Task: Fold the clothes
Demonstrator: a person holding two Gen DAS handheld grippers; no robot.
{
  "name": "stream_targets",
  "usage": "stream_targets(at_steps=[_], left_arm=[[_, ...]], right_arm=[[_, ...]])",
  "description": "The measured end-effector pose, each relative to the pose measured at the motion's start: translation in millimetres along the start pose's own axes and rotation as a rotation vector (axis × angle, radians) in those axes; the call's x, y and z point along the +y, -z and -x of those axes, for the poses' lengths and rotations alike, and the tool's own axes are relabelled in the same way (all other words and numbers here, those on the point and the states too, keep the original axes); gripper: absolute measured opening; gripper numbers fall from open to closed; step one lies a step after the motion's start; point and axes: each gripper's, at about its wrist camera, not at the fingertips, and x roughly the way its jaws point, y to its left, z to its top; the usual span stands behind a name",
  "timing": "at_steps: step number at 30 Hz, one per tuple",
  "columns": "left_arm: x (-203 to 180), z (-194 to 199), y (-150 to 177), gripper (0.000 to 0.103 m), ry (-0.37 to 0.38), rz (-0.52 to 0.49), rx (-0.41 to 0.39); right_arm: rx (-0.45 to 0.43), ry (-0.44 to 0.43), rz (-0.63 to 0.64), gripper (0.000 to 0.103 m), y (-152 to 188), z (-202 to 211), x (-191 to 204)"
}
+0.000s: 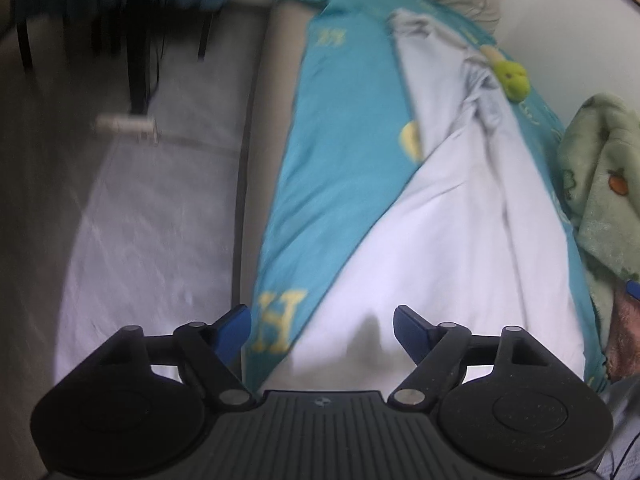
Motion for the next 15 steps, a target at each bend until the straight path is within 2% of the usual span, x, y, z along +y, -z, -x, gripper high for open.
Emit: stream_targets(at_steps=[2, 7, 9, 11, 12, 15], left_arm=[[10, -3, 5, 0.077, 0.027, 0.012, 0.013], [36, -10, 18, 0.062, 0.094, 0.041, 0.045], [46, -13, 24, 0.045, 0.121, 0.052, 0.058], [56, -15, 29, 0.033, 0.148, 0.064, 0.070], [57, -16, 30, 0.022, 0.154, 0.059, 0.076], [38, -9, 27, 0.005, 0.121, -0.028, 0.084]], right_arm=[[0.011, 0.010, -0.013, 0.090, 0, -4, -1], [0.040, 0.024, -0.061, 0.090, -1, -15, -3], [0.056, 0.019, -0.076, 0.090, -1, -19, -4], [0.069, 0.018, -0.086, 0.090, 1, -22, -3], [0.073, 0.016, -0.090, 0.090, 1, -23, -4], [0.077, 0.008, -0.093, 0.090, 2, -22, -3]])
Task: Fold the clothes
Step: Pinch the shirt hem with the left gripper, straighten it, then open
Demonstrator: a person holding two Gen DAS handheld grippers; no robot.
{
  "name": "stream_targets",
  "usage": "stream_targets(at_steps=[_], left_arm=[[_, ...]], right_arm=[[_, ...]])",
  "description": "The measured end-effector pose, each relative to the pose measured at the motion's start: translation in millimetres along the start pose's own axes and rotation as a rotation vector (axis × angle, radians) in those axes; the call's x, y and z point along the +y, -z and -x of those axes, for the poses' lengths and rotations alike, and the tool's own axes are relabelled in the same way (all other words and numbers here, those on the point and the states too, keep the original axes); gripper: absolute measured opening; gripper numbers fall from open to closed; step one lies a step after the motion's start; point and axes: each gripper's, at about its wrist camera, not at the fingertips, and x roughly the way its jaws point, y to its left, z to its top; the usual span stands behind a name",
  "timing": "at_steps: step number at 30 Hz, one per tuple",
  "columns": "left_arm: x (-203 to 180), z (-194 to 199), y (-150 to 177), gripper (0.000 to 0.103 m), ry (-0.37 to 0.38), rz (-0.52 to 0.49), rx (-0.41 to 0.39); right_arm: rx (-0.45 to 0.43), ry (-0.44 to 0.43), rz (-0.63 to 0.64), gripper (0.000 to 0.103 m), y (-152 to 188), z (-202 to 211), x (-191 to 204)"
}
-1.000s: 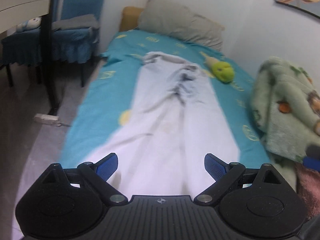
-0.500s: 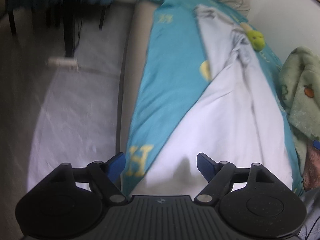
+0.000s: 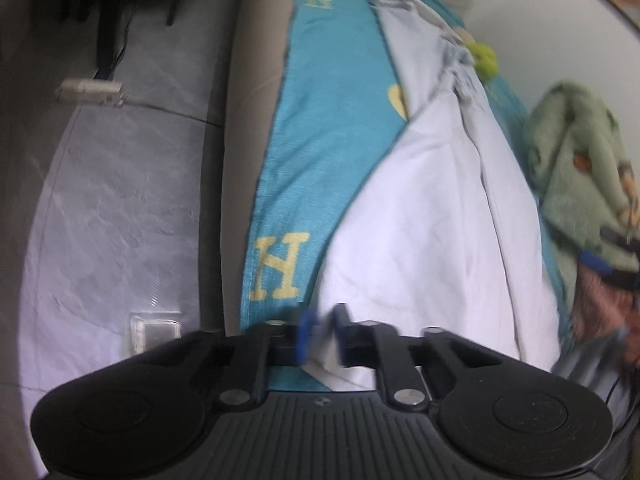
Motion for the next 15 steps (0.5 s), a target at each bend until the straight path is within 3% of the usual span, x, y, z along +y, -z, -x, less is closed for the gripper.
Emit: stream_targets(at_steps=[7, 15], left_arm=[[-93, 39, -8, 0.002, -0.127, -0.273, -0.045], [-248, 48, 33, 0.002, -0.085, -0.592, -0.059]], right_arm=[[0.005, -0.009, -0.016, 0.090, 2, 5, -2], [0.031, -0.008, -0.048, 0.090, 4, 5, -12]])
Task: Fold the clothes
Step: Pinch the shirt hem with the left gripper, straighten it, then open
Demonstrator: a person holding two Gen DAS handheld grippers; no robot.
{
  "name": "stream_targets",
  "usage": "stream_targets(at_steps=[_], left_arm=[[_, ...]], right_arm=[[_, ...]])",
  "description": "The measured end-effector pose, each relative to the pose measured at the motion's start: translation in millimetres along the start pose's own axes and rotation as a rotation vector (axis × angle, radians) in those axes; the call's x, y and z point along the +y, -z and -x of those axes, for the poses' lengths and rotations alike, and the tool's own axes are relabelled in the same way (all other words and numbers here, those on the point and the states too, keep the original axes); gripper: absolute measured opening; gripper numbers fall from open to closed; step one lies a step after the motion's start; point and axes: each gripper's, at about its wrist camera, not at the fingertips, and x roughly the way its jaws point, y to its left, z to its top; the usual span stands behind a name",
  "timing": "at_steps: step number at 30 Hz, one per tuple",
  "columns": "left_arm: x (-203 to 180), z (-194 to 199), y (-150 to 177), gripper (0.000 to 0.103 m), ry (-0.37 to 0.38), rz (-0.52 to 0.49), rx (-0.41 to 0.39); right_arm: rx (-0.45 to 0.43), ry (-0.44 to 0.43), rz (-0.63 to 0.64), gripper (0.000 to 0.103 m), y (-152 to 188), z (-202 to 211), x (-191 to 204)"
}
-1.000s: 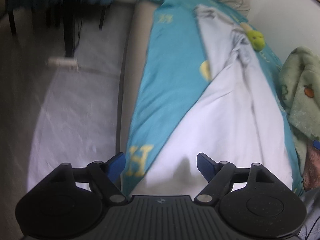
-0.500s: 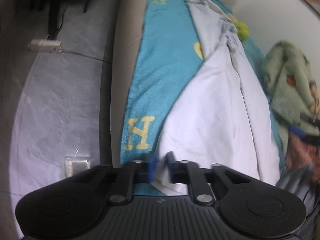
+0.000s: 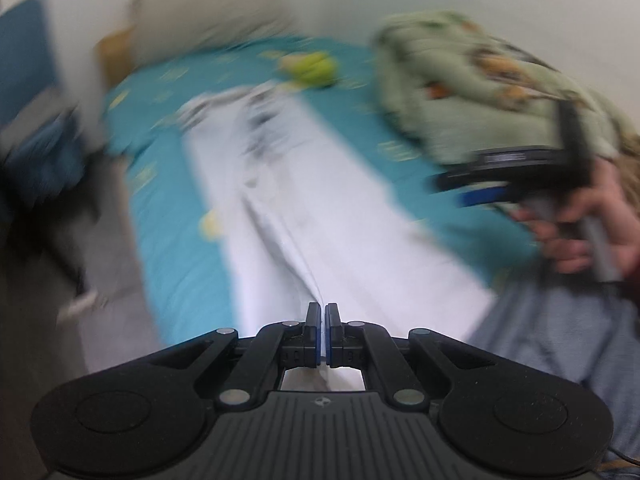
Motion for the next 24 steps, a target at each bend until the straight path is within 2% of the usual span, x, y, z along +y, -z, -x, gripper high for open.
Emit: stream_targets(at_steps=[3, 5, 8, 10, 11, 12, 14, 16, 18, 19, 22, 24], left_arm=[[-56, 8, -20, 0.002, 0.016, -0.118, -0.015], [-78, -8, -20, 0.002, 0.025, -0.148, 0.018], [-84, -48, -11, 0.006, 0.060, -0.090, 0.109], [-76, -63, -8, 0.013, 0.092, 0.014, 0.141], [-69, -63, -8, 0.023, 0.109, 0.057, 0.137], [-62, -62, -8, 0.040, 0.123, 0.102, 0.128], [-42, -57, -9, 0.052, 0.125, 0.202, 0.089], [-21, -55, -11, 0.057, 0.073, 0.310, 0.056], [3, -61, -11, 0.073, -0.011, 0.415, 0.034], [16, -66, -9, 0.075, -0.060, 0.466, 0.025], [55, -80, -3, 0.076, -0.197, 0.616, 0.012], [74, -91, 5, 0.073, -0.187, 0.660, 0.072]], right_arm=[[0.030, 0.003, -0.012, 0.090, 1, -5, -5], [0.050, 0.006, -0.021, 0.090, 2, -8, -8], [0.081, 0.009, -0.033, 0.090, 4, -12, -12], [0.101, 0.011, -0.041, 0.090, 5, -15, -15], [0.113, 0.009, -0.051, 0.090, 6, -17, -17], [0.121, 0.015, -0.060, 0.090, 8, -20, -19], [0.137, 0.034, -0.078, 0.090, 11, -24, -22], [0.154, 0.040, -0.095, 0.090, 12, -29, -25], [0.176, 0.046, -0.107, 0.090, 14, -34, -27], [0.193, 0.050, -0.104, 0.090, 15, -37, -26], [0.236, 0.052, -0.093, 0.089, 22, -41, -25], [0.238, 0.062, -0.094, 0.089, 25, -39, -25]])
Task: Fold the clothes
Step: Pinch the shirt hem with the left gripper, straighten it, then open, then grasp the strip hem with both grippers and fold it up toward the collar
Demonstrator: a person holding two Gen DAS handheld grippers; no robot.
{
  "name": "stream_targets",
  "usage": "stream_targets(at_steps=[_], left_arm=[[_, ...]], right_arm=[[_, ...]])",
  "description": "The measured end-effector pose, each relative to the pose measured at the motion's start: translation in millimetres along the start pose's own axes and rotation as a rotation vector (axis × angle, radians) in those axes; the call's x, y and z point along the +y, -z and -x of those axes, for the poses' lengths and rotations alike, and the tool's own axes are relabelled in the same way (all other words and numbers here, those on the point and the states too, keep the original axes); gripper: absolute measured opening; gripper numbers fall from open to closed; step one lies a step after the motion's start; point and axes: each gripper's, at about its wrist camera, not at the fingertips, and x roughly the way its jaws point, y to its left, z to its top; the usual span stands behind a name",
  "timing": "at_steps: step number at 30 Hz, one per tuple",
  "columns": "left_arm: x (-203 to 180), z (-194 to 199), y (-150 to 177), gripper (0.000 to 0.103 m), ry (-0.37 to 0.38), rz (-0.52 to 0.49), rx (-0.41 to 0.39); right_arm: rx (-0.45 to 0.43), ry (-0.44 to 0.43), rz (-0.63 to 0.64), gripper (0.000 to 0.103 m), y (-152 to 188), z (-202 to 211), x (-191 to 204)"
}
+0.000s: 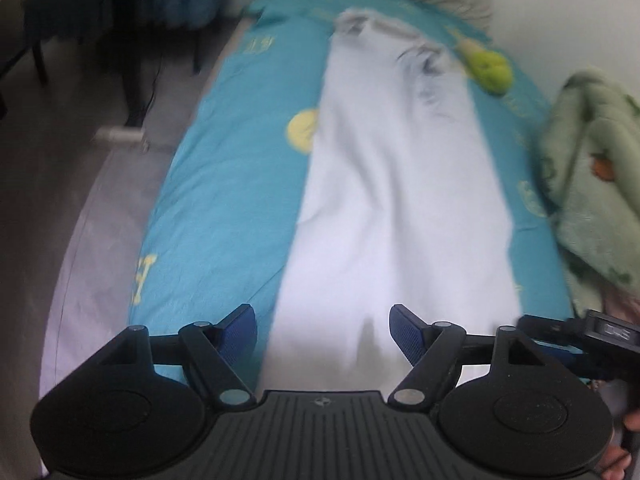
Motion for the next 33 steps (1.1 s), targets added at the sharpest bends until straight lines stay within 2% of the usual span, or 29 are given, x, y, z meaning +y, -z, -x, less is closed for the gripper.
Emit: stream_targets(at_steps=[4, 9, 11, 13, 15, 17, 18, 19, 20, 22, 28, 31, 33], left_arm=[[7, -17, -1, 0.072, -0.005, 0.037, 0.084], [-11, -22, 14, 0.071, -0.002, -0.033, 0.188], [-17, -23, 19, 0.070, 0.000, -0.060, 0.219], [-22, -23, 24, 0.054, 0.003, -0.089, 0.243], [-27, -19, 27, 0.031, 0.006, -0.127, 0.256], [-27, -14, 28, 0.013, 0.008, -0.139, 0.255], [-27, -11, 29, 0.009, 0.010, -0.144, 0.255], [-27, -8, 30, 0.006, 0.013, -0.150, 0.250], [-27, -3, 30, 0.004, 0.020, -0.152, 0.236], [-25, 11, 30, 0.004, 0.044, -0.142, 0.189], [-21, 92, 27, 0.003, 0.206, -0.083, -0.114], [-23, 136, 18, 0.003, 0.273, -0.007, -0.228], [-25, 157, 9, 0.002, 0.298, 0.010, -0.285]], right_arm=[[0.024, -0.005, -0.007, 0.089, 7, 1, -1], [0.091, -0.042, -0.038, 0.090, 18, -3, 0], [0.103, -0.026, -0.002, 0.090, 26, -2, 7], [0.114, -0.008, 0.040, 0.083, 35, -1, 15], [0.125, 0.011, 0.081, 0.072, 44, -1, 22], [0.142, 0.013, 0.123, 0.062, 54, -1, 29], [0.143, 0.019, 0.145, 0.049, 60, 0, 32], [0.133, 0.045, 0.165, 0.026, 64, 1, 35], [0.120, 0.076, 0.184, 0.015, 67, 3, 37], [0.079, 0.047, 0.174, 0.009, 62, 17, 39], [-0.048, -0.067, 0.129, 0.008, 43, 66, 42], [-0.111, -0.125, 0.106, 0.008, 33, 90, 43], [-0.148, -0.159, 0.097, 0.008, 25, 109, 47]])
